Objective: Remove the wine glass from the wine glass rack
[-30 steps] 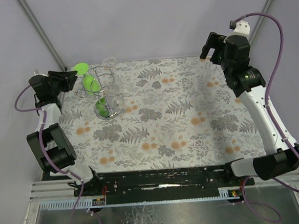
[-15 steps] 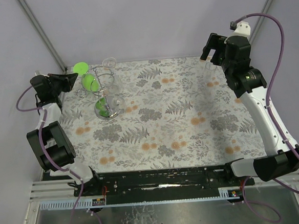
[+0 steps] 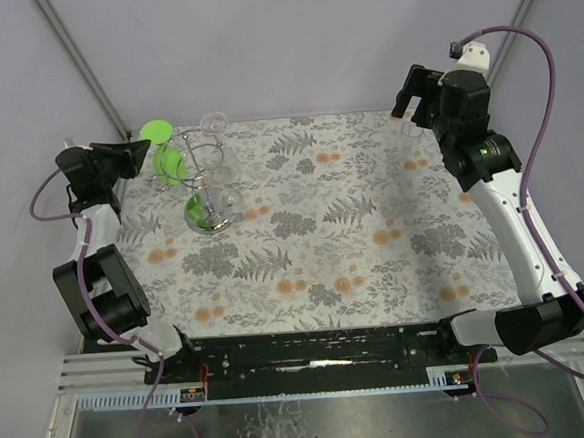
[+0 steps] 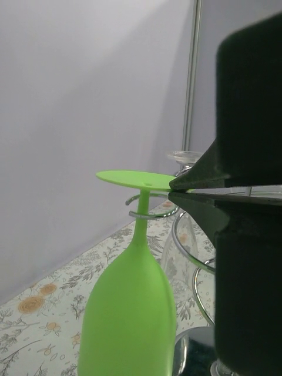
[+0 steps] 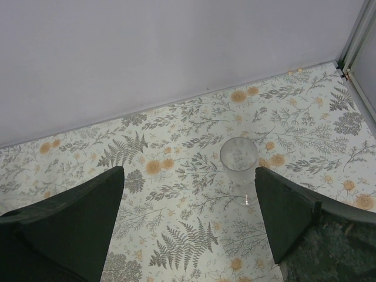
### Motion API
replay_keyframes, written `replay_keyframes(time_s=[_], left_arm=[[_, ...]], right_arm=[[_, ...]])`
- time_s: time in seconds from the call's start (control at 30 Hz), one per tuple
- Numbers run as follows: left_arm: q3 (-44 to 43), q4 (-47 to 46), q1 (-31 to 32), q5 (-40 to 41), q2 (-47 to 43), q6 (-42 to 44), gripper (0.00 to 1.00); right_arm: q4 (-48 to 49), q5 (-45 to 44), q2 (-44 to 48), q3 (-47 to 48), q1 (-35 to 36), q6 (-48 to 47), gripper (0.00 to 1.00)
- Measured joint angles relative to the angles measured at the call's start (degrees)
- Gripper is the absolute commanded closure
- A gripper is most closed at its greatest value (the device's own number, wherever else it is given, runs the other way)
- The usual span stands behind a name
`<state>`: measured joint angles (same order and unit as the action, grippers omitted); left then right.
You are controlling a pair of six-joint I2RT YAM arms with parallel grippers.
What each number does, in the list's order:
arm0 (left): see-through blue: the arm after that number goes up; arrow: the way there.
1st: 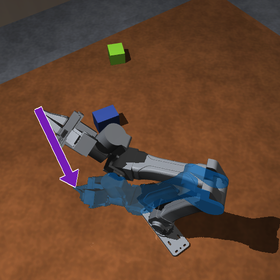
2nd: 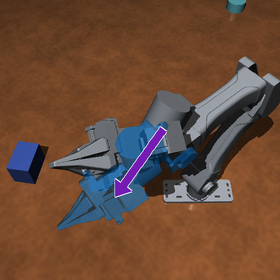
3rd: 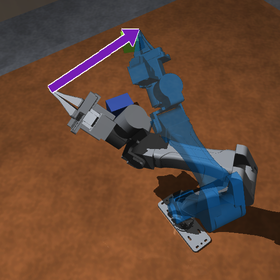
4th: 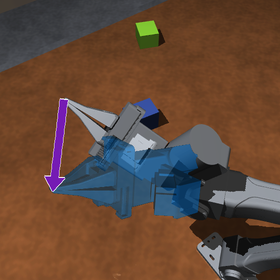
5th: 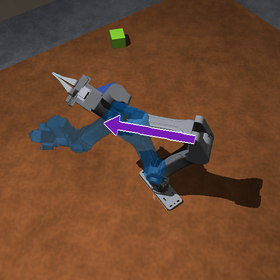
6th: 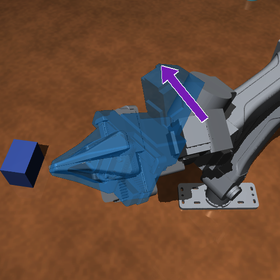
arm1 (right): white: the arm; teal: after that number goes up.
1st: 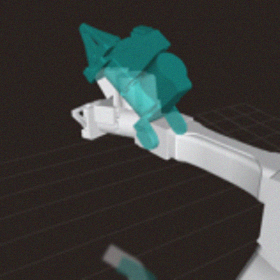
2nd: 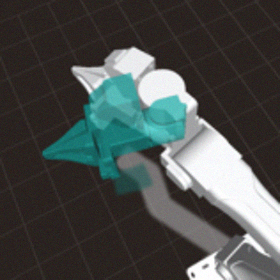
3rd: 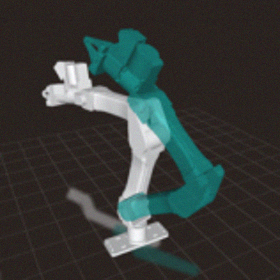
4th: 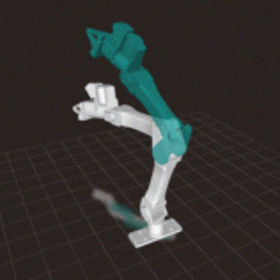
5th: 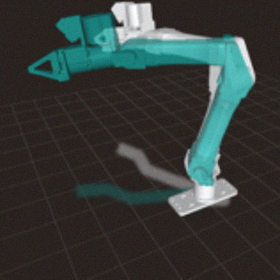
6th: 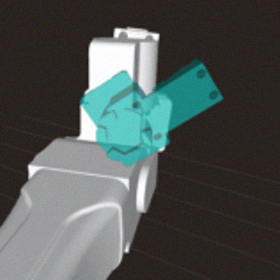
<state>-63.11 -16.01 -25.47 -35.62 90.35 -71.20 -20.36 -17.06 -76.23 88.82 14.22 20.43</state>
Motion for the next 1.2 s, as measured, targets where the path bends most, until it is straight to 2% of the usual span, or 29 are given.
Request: replay_keyframes(time_s=[0.57, 1.2], left_arm=[[0.11, -0.76, -0.07, -0.02, -2.08, -1.03, 1.00], [3.19, -9.94, 0.74, 3.23, 0.37, -1.53, 1.00]], right_arm=[[0.02, 0.04, 0.00, -0.61, 0.00, 0.00, 0.01], [-0.26, 0.04, 0.35, -1.05, 0.00, 0.15, 0.01]])
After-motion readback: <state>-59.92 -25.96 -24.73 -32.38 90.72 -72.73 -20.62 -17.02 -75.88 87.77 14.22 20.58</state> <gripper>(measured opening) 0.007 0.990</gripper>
